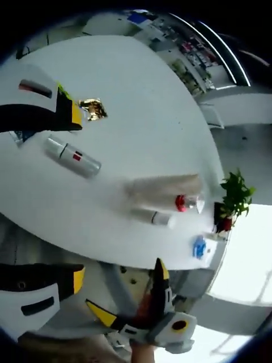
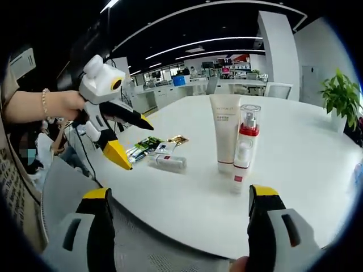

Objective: Arrange the skincare products in the storage area until every visible bottle or jar stands upright without overlapping.

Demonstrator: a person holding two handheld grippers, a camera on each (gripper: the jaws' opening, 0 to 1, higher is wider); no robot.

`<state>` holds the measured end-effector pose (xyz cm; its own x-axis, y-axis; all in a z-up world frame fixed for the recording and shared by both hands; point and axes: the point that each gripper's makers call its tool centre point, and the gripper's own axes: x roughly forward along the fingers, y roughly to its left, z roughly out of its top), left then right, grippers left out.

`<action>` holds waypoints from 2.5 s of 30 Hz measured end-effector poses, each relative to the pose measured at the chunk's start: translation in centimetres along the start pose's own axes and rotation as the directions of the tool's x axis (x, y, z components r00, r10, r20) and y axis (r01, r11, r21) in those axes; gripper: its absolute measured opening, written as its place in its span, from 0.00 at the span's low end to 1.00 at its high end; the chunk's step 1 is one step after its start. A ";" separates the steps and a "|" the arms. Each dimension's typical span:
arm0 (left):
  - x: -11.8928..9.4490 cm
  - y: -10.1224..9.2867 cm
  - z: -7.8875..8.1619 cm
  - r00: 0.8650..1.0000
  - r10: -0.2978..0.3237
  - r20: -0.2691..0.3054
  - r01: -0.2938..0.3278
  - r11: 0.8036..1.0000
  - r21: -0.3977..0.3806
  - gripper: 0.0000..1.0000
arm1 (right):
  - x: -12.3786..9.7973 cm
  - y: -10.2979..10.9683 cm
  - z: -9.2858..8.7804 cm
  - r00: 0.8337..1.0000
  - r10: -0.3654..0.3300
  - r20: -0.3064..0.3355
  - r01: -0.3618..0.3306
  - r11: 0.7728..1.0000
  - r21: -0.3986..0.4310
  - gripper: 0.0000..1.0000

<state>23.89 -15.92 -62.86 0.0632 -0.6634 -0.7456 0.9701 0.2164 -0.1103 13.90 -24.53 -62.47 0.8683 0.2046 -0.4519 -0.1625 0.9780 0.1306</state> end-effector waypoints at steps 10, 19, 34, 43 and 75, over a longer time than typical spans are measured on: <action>-1.8 0.2 -2.4 0.997 0.047 0.067 -0.035 0.985 -0.167 0.96 | 0.0 0.1 -0.2 1.000 0.014 -0.011 -0.014 1.000 0.003 1.00; -3.7 0.3 -5.9 0.986 0.129 0.103 -0.092 0.948 -0.304 0.96 | 0.1 0.5 -0.4 0.999 0.032 -0.029 -0.032 0.999 -0.009 1.00; -5.1 0.6 -10.0 0.969 0.210 0.133 -0.145 0.912 -0.383 0.97 | 0.3 1.1 -0.8 0.996 0.061 -0.058 -0.062 0.998 -0.024 1.00; -4.7 0.4 -9.9 0.970 0.200 0.141 -0.139 0.923 -0.359 0.97 | 0.3 1.2 -0.9 0.995 0.065 -0.071 -0.068 0.997 -0.034 0.97; -4.7 0.8 -9.3 0.959 0.207 0.193 -0.123 0.919 -0.373 0.95 | 6.2 3.5 1.0 0.925 0.260 -0.276 -0.339 0.894 -0.293 0.86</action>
<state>22.18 -5.98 -65.52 0.3065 -0.7298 -0.6111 0.7966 0.5481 -0.2549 19.22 -19.91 -63.96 0.6317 0.4549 -0.6277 -0.5768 0.8168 0.0114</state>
